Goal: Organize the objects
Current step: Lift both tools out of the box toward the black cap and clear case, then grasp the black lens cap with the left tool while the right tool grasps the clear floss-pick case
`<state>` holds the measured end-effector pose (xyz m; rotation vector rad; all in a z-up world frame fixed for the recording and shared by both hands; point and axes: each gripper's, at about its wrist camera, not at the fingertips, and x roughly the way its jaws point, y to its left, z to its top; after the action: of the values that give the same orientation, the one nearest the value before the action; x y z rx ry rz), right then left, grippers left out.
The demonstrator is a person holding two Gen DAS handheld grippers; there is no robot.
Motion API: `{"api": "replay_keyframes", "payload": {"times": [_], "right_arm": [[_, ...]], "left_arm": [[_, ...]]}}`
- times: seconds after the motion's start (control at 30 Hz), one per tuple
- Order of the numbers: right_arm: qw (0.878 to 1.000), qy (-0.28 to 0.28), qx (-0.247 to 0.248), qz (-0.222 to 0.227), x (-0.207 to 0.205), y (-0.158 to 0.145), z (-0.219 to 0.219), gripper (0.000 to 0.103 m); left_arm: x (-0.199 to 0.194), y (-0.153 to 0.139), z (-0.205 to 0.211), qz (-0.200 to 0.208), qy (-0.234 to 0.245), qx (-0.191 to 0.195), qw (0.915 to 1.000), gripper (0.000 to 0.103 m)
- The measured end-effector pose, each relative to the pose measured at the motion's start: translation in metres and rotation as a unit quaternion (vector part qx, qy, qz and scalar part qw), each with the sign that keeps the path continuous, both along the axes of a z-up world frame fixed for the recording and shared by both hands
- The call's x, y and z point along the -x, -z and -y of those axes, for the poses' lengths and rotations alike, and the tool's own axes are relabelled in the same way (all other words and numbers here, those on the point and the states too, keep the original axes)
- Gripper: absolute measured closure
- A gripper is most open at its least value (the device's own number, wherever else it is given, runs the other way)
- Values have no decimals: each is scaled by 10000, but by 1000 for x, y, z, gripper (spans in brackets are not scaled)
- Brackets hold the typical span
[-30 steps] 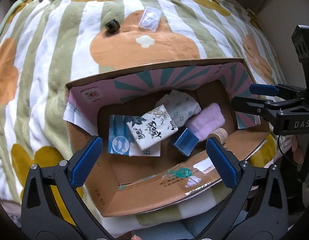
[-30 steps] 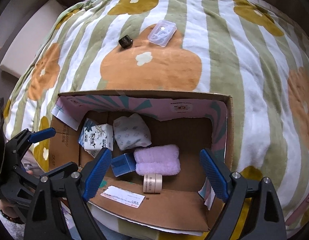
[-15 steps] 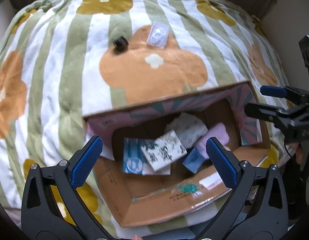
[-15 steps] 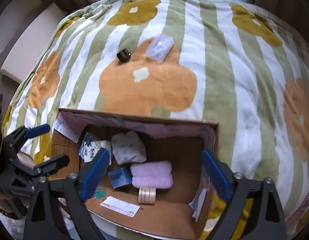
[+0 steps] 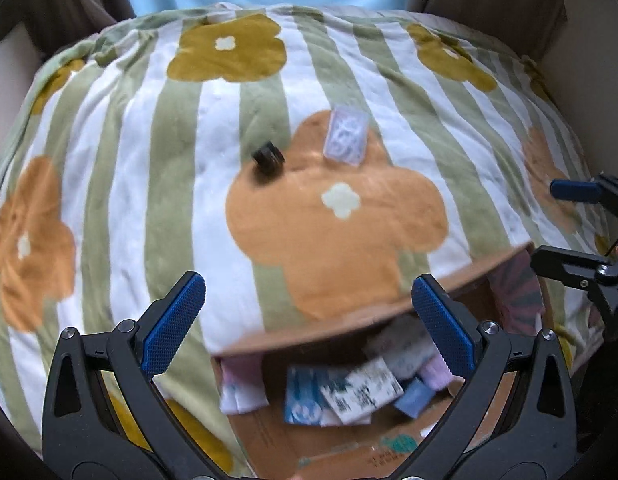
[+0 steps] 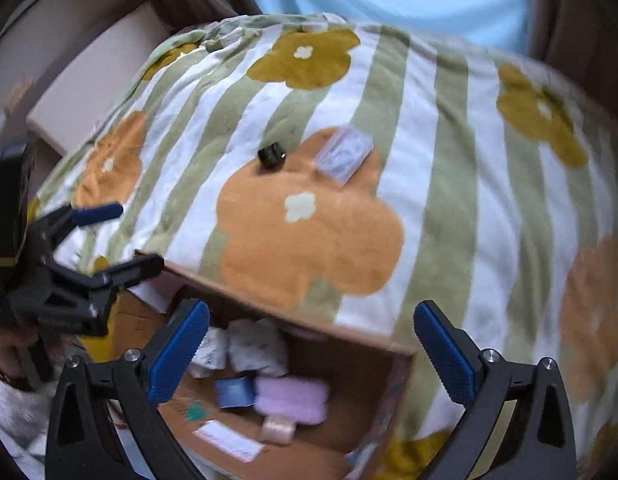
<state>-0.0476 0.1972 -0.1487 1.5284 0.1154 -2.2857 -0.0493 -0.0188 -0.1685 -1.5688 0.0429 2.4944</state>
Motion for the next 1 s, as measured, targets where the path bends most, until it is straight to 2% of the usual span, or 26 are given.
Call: {"api": "replay_keyframes", "payload": {"times": [0.17,0.33,0.47,0.57,0.7,0.83,1.0], "right_arm": [[9983,-263,-336,-395,25,-5,3,1],[9929,-754,-552,-742,53,-4,8,1],[9876,-1131,-559,-939,76,2,14,1],[9823,-1421,-613,-1059,92,15,19,1],[9706,-1790,-1037,-1232,111,40,29,1],[9629,-2103,-1081,-1300,130,60,35,1],[9529,-2374,-1250,-1413,147,82,46,1]], "left_arm": [[35,5,-4,-162,236,328,9991,0],[69,14,-2,-196,382,91,9990,0],[95,28,-4,-297,501,190,9981,0],[111,41,-6,-320,607,218,9974,0],[132,62,-6,-246,670,200,9972,2],[153,83,-4,-128,704,284,9970,7],[171,106,-4,-104,725,471,9962,7]]}}
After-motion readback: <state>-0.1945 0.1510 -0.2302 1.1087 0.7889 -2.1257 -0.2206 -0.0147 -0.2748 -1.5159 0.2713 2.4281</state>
